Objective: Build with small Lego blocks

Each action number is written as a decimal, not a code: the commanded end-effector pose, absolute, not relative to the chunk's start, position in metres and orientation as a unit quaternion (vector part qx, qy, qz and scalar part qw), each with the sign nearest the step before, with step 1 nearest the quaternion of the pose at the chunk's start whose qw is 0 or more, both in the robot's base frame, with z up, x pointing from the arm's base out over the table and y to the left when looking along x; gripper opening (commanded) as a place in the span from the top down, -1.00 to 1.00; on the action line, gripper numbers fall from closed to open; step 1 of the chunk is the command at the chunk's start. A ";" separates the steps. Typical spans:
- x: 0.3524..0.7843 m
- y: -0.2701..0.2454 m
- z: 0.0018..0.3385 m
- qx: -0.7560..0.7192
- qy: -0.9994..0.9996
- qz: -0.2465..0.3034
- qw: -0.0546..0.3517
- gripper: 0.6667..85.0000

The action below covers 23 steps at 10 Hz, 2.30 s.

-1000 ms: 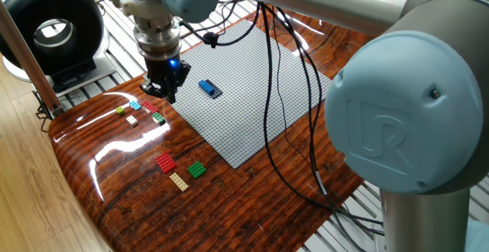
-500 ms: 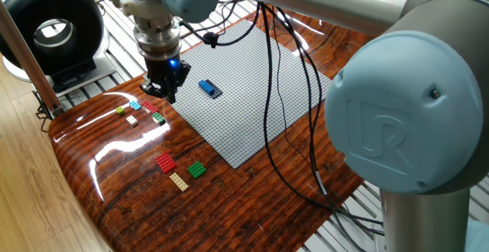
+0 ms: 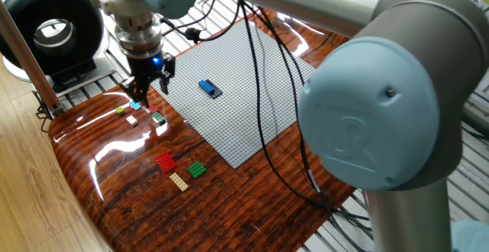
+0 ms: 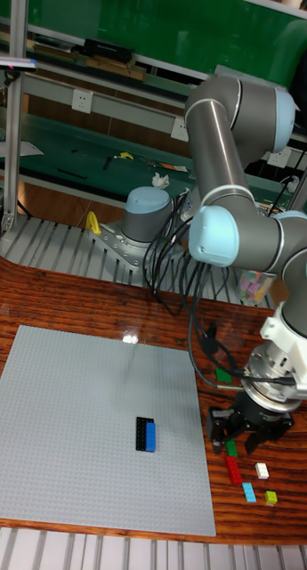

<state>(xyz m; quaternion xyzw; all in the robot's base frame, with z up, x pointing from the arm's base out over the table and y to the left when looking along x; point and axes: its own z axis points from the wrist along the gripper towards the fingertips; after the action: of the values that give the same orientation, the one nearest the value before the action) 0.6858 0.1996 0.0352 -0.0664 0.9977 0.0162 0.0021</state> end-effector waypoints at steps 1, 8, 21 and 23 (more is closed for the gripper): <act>0.701 0.216 0.036 -0.063 0.997 0.038 0.020 -0.30; 0.699 0.215 0.015 -0.058 0.997 0.047 0.024 -0.29; 0.695 0.209 0.003 -0.052 0.998 0.025 0.031 -0.16; 0.697 0.212 0.002 -0.053 0.998 0.024 0.032 -0.15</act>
<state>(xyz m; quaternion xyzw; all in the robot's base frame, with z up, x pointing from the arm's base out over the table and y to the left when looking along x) 0.6948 0.2073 0.0035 -0.0576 0.9976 0.0220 0.0314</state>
